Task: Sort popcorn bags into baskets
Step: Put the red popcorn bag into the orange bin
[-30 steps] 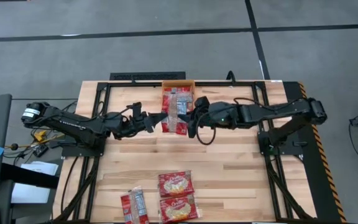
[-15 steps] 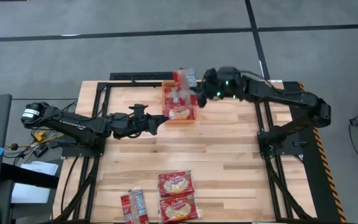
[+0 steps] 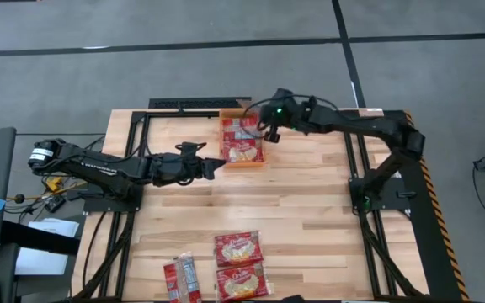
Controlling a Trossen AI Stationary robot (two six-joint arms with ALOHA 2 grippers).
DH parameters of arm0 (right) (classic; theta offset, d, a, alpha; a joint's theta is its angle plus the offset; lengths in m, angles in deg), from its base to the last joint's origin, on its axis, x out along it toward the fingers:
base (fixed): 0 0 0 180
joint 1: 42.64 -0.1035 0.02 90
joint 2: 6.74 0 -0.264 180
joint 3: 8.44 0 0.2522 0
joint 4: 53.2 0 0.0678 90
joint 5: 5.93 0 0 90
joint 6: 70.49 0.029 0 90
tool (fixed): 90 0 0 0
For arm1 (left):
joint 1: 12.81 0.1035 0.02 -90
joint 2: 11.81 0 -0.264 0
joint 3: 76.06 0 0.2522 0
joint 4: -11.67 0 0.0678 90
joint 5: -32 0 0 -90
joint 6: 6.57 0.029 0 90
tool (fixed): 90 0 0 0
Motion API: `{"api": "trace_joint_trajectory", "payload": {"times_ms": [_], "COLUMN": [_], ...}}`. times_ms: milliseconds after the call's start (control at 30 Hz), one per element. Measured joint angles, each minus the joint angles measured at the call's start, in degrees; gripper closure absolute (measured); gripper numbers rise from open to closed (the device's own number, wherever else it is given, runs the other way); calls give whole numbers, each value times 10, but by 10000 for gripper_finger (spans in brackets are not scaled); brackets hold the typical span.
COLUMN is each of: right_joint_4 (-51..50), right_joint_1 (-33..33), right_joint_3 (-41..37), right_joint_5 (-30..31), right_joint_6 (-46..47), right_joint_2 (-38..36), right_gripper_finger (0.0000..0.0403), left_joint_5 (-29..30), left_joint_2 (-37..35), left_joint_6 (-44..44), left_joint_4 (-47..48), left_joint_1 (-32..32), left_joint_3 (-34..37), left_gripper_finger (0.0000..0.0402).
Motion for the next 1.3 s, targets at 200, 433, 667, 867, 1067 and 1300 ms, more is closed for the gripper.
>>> {"api": "trace_joint_trajectory", "payload": {"times_ms": [200, 433, 667, 867, 1067, 1300], "right_joint_4": [74, 152, 156, 134, 71, -82], "right_joint_1": [-37, -57, -54, -46, -33, -17], "right_joint_3": [0, 0, 21, 58, 98, 173], "right_joint_5": [54, 115, 122, 143, 101, -2], "right_joint_6": [-132, -249, -263, -262, -215, -130], "right_joint_2": [66, 123, 183, 221, 226, 201], "right_gripper_finger": [386, 372, 374, 327, 265, 173], "left_joint_5": [-25, -7, 33, 40, 39, 37], "left_joint_2": [-11, -81, -142, -157, -158, -157], "left_joint_6": [-6, 9, 15, 15, 19, 19], "left_joint_4": [26, 53, 114, 128, 139, 152], "left_joint_1": [0, 2, 2, 1, 1, 1], "left_joint_3": [0, 0, 0, 0, 0, 0], "left_gripper_finger": [206, 206, 206, 206, 206, 206]}}
